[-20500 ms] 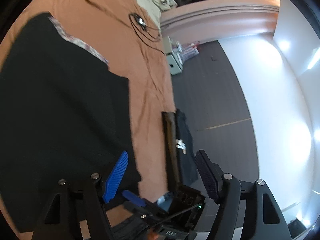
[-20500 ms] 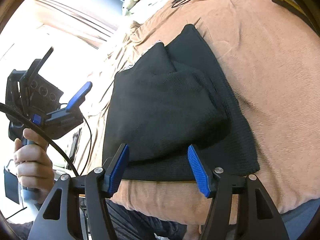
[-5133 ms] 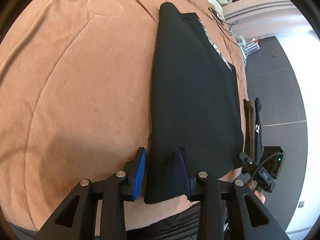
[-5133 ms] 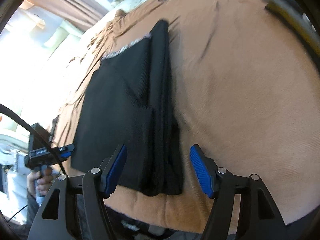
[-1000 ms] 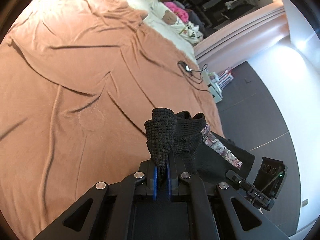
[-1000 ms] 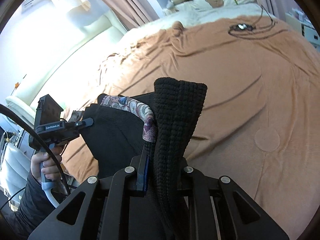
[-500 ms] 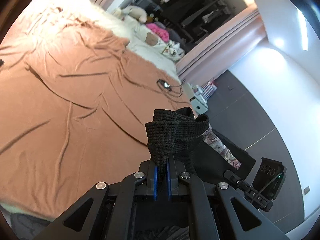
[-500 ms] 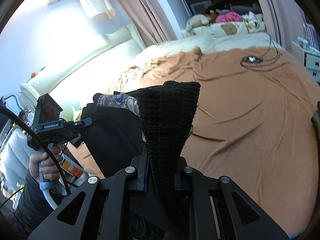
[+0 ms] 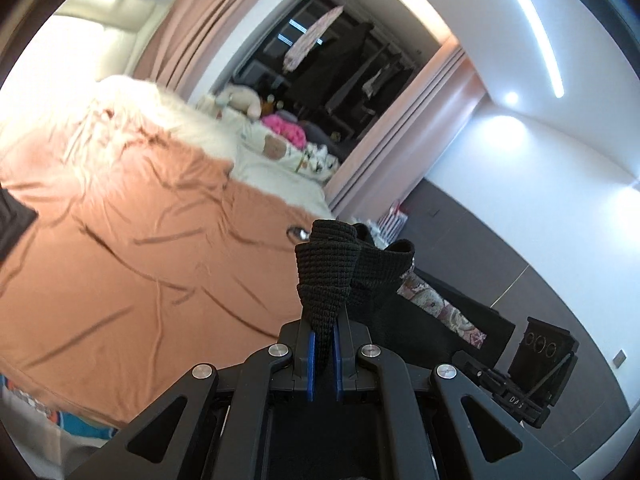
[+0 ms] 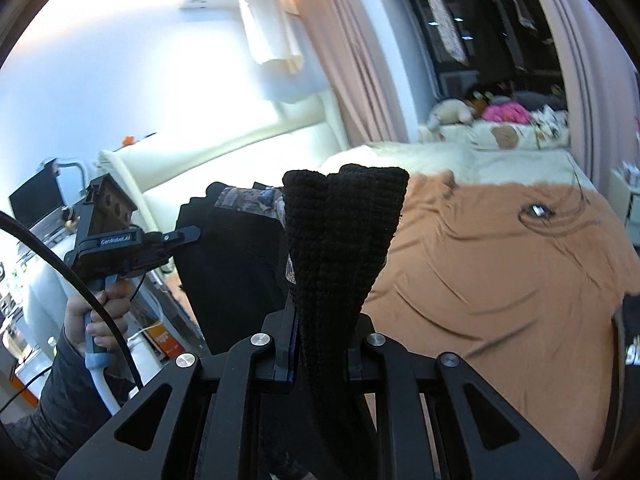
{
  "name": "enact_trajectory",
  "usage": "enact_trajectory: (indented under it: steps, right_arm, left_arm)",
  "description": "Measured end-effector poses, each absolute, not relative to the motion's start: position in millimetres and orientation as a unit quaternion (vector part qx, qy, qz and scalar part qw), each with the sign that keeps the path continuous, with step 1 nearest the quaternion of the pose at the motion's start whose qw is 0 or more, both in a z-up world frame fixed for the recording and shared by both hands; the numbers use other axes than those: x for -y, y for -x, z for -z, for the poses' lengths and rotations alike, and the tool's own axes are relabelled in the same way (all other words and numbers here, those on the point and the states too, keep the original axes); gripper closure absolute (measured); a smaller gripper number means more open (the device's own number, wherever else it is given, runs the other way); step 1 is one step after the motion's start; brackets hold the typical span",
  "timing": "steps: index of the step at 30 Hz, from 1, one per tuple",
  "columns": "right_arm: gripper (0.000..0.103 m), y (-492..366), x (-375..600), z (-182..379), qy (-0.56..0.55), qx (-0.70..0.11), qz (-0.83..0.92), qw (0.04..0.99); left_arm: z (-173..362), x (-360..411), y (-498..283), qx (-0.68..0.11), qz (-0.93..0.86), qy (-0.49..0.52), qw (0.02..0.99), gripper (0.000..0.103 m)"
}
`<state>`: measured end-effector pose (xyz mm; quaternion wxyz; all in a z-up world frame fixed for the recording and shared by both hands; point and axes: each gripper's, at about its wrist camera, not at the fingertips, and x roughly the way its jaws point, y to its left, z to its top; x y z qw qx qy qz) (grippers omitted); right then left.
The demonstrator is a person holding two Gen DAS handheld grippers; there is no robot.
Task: Fold small clothes
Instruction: 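Carry the lifted folded shirt with both grippers toward the bed's headboard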
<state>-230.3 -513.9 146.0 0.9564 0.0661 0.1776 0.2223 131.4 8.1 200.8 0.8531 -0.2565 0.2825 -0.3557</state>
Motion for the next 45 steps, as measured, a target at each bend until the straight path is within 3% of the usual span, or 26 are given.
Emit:
enact_trajectory:
  steps: [7, 20, 45]
  right_arm:
    - [0.091, 230, 486, -157, -0.029, -0.165, -0.253, 0.953]
    - [0.091, 142, 457, -163, 0.007, -0.193, -0.303, 0.933]
    - [0.091, -16, 409, -153, 0.027, -0.244, -0.37, 0.896]
  left_arm:
    - [-210, -58, -128, -0.258, 0.331, 0.273, 0.866, 0.097]
    - [-193, -156, -133, -0.238, 0.262, 0.297, 0.887, 0.097]
    - [-117, -265, -270, -0.253, 0.173, 0.339, 0.89, 0.097]
